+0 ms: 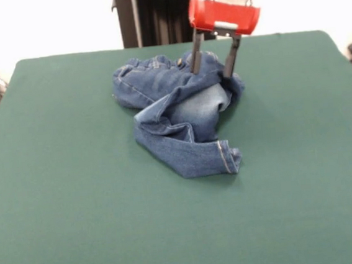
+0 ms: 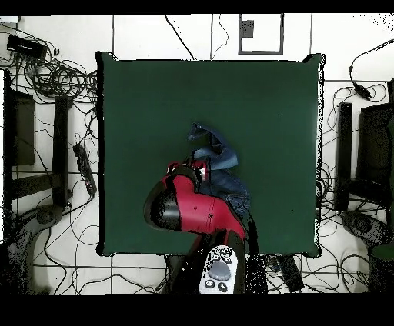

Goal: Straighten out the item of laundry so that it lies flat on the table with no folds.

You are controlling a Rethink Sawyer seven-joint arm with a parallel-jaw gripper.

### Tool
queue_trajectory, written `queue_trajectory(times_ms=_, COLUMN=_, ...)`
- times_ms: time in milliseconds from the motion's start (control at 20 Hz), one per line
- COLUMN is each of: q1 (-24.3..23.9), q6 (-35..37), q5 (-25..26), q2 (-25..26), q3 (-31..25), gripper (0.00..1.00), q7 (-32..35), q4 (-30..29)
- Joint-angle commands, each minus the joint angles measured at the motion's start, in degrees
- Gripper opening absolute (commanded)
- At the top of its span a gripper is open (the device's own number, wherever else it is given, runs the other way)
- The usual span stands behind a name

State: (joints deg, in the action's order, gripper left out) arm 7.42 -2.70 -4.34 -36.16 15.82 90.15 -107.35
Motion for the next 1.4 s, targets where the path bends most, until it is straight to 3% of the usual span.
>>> queue_trajectory(times_ms=50, q1=0.79, q6=-3.40, q5=-0.16, q2=5.10, q3=-4.07, gripper=1.00, q7=11.31, q4=0.27)
queue_trajectory(times_ms=400, q1=-0.62, q6=-7.08, q5=0.25, q2=6.30, q3=-4.98, gripper=1.00, q7=11.84, q4=-0.04)
queue_trajectory(times_ms=1100, q1=-5.78, q6=-6.72, q5=4.16, q2=5.00, q3=-5.40, gripper=1.00, q7=9.71, q4=-1.07)
queue_trajectory(times_ms=1400, q1=-10.39, q6=-7.11, q5=6.64, q2=4.98, q3=-10.02, gripper=1.00, q7=9.93, q4=-1.40)
